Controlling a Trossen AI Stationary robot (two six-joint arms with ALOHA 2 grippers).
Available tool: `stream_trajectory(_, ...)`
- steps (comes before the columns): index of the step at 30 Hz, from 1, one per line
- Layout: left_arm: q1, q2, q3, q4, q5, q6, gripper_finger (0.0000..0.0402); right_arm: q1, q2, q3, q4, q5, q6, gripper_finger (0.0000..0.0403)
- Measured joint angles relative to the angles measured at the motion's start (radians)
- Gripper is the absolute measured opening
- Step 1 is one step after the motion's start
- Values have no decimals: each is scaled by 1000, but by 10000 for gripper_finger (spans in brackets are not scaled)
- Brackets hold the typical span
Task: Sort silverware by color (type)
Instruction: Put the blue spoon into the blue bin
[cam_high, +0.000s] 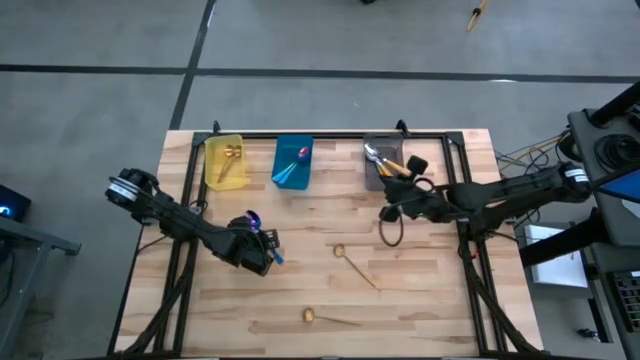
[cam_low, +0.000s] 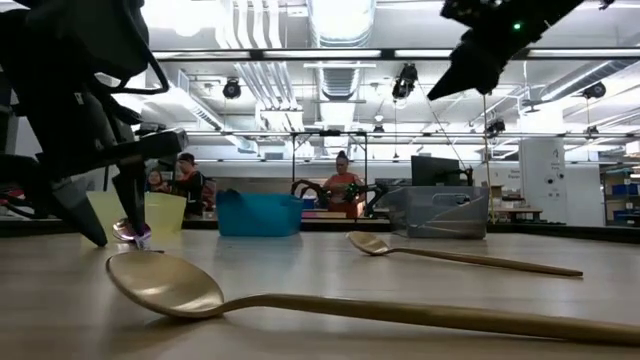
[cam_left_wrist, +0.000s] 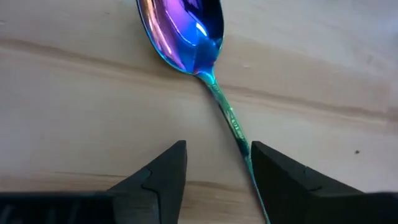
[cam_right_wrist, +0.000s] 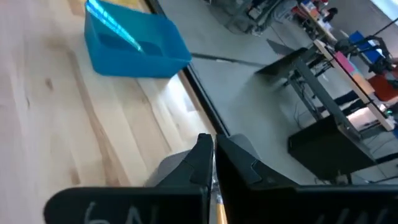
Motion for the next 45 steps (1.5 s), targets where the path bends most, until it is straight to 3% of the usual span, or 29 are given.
stream_trajectory(6, 6, 19, -1, 32, -93, -27, 164, 0, -78, -28, 36, 0, 5, 9)
stream_trajectory(15, 14, 87, 0, 57, -141, -17, 154, 0, -63, -30, 35, -1, -4, 9)
stream_trajectory(20, 14, 129, 2, 51, -163, 14, 127, 0, -52, -30, 37, -1, -11, 9)
stream_trajectory(36, 14, 135, 1, -5, -141, 219, 9, 0, -52, -30, 39, -1, -15, 9)
stream_trajectory(42, 10, 139, 71, -71, -110, 267, 3, 0, -52, -30, 39, -1, -17, 9)
stream_trajectory(45, 7, 130, 153, -184, -28, 313, 2, 0, -52, -30, 38, -1, -16, 9)
